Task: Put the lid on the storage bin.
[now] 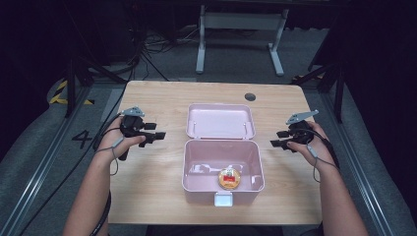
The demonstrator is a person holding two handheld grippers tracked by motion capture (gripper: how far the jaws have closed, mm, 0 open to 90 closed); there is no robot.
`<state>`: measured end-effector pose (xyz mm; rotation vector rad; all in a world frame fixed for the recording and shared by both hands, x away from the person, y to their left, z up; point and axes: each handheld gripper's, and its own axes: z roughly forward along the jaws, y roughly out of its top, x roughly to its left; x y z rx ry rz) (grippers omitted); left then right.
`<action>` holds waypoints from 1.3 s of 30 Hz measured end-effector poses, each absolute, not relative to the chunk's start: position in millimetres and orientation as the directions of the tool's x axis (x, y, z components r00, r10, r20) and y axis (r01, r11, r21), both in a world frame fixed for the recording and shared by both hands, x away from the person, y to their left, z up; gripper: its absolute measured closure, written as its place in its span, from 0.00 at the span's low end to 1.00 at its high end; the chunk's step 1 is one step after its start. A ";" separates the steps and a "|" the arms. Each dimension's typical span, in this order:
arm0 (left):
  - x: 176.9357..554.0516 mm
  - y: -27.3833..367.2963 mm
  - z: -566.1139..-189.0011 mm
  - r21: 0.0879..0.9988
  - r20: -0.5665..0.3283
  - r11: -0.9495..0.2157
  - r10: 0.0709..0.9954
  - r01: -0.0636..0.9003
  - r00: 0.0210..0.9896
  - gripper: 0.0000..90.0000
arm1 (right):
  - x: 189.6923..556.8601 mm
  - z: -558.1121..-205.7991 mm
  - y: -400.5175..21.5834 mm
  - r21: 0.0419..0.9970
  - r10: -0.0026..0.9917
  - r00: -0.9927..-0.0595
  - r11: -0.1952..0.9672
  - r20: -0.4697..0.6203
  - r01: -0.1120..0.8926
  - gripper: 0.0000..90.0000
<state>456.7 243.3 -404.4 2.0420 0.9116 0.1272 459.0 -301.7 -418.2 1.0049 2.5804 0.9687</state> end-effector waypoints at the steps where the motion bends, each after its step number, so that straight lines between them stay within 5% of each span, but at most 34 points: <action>1: 458.5 241.0 -402.4 0.756 -0.235 -0.352 0.641 0.552 0.730 0.40 | 458.2 -418.1 -302.1 0.645 0.665 -0.745 0.552 0.042 0.529 0.53; 22: 495.3 201.8 -365.6 0.799 -0.245 -0.332 0.583 0.502 0.775 0.39 | 447.5 -416.6 -310.8 0.649 0.683 -0.730 0.540 0.034 0.536 0.51; 39: 537.8 160.8 -375.4 0.773 -0.230 -0.364 0.601 0.519 0.765 0.40 | 431.0 -415.5 -320.9 0.644 0.710 -0.704 0.533 0.011 0.548 0.50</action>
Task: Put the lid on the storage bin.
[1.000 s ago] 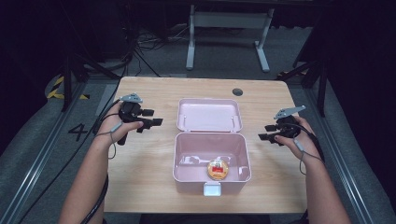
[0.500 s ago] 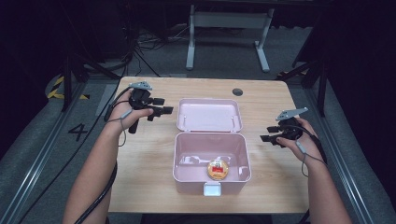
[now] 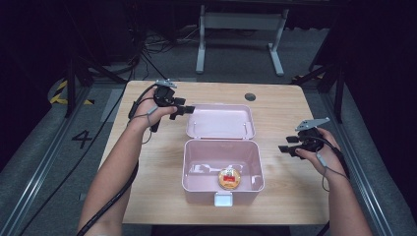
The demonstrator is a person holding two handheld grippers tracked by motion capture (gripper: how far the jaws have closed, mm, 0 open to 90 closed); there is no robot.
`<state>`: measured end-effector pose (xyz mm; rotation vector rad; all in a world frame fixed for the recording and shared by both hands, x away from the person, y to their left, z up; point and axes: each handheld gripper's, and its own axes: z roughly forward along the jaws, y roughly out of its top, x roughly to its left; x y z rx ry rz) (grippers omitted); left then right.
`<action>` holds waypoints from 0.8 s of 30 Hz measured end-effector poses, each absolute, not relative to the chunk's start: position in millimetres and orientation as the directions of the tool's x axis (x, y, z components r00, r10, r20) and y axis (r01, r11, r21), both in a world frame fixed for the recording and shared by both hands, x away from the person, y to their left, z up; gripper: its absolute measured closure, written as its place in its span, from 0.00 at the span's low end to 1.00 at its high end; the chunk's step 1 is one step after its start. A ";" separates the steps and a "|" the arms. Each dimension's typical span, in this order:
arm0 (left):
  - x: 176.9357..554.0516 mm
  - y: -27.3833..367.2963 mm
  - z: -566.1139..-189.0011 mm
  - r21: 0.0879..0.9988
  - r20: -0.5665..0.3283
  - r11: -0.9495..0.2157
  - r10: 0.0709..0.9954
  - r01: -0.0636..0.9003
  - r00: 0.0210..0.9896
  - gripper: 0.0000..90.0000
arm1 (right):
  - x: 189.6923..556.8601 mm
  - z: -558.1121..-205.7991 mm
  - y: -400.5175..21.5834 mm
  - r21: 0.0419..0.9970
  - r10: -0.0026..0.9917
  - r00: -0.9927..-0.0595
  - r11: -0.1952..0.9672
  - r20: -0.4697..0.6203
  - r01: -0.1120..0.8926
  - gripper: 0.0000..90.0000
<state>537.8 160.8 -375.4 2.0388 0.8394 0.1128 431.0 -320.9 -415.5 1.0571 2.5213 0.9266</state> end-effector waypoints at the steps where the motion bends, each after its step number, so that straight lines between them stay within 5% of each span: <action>1: 540.9 158.6 -376.7 0.770 -0.228 -0.364 0.610 0.524 0.759 0.40 | 430.3 -415.8 -321.6 0.644 0.711 -0.703 0.535 0.008 0.548 0.50; 13: 562.2 137.2 -394.9 0.744 -0.206 -0.395 0.632 0.539 0.747 0.42 | 417.1 -418.6 -327.3 0.629 0.726 -0.688 0.538 -0.007 0.561 0.50; 24: 565.7 140.4 -405.0 0.685 -0.275 -0.364 0.672 0.631 0.687 0.63 | 413.9 -419.8 -328.0 0.621 0.724 -0.689 0.550 -0.022 0.558 0.49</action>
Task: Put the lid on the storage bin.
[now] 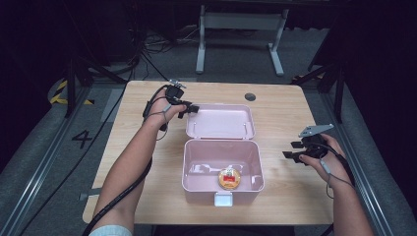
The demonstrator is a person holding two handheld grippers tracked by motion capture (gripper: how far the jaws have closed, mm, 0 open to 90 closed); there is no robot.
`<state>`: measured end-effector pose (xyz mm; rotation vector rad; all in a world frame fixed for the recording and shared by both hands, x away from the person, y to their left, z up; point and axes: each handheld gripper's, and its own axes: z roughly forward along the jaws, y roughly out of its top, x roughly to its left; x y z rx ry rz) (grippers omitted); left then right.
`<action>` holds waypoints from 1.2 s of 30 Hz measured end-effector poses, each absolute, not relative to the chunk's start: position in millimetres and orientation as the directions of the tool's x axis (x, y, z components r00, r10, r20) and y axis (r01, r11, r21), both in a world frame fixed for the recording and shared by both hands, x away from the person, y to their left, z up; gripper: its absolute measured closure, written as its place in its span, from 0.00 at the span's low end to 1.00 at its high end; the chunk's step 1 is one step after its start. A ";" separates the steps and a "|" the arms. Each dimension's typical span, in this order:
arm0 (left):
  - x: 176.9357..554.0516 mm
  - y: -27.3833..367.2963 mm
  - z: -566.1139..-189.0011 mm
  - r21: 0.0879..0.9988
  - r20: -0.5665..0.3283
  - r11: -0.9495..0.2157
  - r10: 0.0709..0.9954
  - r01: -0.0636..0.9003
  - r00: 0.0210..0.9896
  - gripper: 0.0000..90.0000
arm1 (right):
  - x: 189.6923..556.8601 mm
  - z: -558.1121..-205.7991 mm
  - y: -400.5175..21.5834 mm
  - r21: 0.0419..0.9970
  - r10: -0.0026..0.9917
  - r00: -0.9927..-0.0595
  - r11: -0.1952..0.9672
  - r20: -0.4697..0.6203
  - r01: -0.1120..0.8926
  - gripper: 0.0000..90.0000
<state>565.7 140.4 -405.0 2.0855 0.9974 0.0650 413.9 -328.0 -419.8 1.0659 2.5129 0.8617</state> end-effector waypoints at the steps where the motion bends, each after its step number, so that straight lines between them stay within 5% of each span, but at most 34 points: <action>1: 565.5 140.5 -405.2 0.685 -0.279 -0.363 0.670 0.632 0.688 0.65 | 413.8 -419.8 -327.2 0.619 0.724 -0.689 0.551 -0.022 0.559 0.49; 7: 562.1 134.0 -398.5 0.683 -0.245 -0.383 0.682 0.622 0.689 0.80 | 413.7 -420.3 -323.5 0.619 0.715 -0.699 0.561 -0.027 0.550 0.49; 36: 537.1 134.1 -344.9 0.772 -0.081 -0.387 0.727 0.504 0.682 0.88 | 416.3 -414.0 -311.6 0.647 0.679 -0.734 0.569 -0.021 0.508 0.49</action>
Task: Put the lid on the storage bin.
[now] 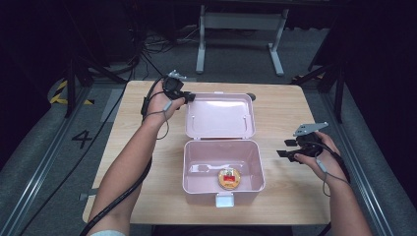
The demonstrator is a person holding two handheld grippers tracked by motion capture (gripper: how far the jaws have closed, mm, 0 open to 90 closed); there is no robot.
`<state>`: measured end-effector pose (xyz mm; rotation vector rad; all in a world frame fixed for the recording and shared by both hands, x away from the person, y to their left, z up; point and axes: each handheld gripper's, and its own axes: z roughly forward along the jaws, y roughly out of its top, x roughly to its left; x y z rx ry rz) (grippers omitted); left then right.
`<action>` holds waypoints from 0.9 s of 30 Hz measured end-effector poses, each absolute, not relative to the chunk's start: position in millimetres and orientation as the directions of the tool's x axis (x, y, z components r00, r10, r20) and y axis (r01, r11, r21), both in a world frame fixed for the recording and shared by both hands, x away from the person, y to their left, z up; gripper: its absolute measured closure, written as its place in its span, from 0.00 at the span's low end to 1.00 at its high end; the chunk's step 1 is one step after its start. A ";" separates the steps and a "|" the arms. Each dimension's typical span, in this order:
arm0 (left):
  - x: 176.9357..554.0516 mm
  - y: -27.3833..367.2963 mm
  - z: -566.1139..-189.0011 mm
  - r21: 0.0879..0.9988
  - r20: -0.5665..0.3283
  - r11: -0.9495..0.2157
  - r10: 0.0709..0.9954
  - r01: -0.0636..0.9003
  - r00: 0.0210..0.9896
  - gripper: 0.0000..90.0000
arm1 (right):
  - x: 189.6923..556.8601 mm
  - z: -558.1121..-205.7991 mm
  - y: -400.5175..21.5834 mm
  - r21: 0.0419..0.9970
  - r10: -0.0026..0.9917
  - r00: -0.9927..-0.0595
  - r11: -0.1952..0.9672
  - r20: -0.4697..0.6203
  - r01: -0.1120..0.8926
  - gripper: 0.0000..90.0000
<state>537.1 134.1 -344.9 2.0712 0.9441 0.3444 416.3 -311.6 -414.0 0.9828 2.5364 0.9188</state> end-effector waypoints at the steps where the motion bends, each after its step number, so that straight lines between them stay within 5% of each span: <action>1: 536.1 133.9 -342.8 0.777 -0.077 -0.386 0.726 0.498 0.683 0.88 | 416.4 -414.0 -311.6 0.646 0.680 -0.733 0.569 -0.021 0.509 0.49; 27: 506.8 140.0 -299.6 0.848 -0.024 -0.366 0.696 0.383 0.718 0.85 | 418.3 -409.9 -306.6 0.656 0.666 -0.746 0.571 -0.018 0.494 0.48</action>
